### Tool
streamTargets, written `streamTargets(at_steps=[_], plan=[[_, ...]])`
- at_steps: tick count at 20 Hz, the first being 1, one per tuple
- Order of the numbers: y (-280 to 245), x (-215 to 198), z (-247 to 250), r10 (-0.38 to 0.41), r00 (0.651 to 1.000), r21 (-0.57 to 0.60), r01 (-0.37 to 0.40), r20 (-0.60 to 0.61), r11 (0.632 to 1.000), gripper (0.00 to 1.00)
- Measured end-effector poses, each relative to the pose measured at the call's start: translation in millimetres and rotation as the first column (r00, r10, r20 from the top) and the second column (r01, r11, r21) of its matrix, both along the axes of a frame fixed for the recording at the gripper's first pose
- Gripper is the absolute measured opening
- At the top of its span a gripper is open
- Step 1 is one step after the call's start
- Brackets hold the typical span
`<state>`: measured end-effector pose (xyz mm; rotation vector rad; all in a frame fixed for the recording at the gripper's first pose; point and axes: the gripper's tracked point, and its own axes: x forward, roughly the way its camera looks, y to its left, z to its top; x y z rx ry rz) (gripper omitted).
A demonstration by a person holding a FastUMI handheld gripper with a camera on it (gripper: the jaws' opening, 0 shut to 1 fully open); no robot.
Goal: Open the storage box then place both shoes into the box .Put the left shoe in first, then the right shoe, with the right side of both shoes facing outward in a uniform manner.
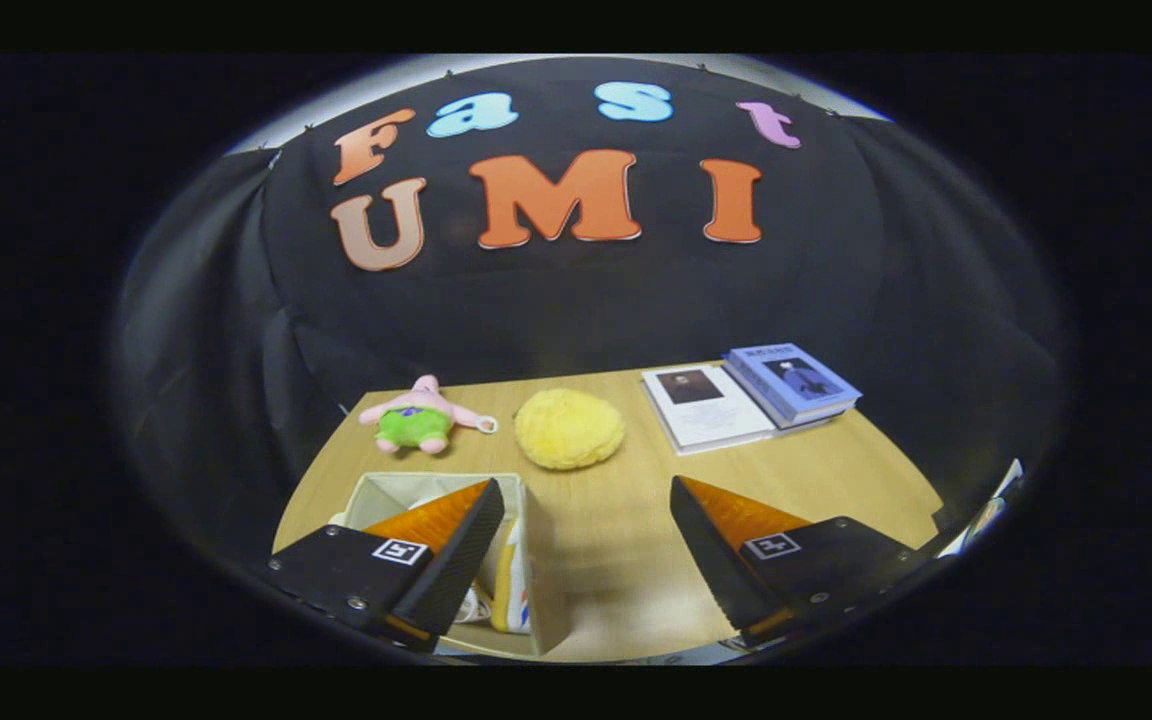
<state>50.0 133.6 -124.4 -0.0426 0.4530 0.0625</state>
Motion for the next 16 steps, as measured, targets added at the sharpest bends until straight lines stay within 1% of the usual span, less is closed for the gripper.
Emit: streamTargets(at_steps=[4,7,10,13,16], plan=[[-38,17,50,-0.051,0.993,0.001,0.052,0.106,0.999,0.99],[-58,24,87,-0.082,0.979,0.003,0.083,0.184,0.997,0.99],[-73,30,115,-0.106,0.965,0.030,0.101,0.242,0.994,0.99],[-81,33,123,-0.117,0.959,0.066,0.103,0.260,0.992,0.99],[-88,37,121,-0.115,0.959,0.057,0.104,0.258,0.993,0.99]])
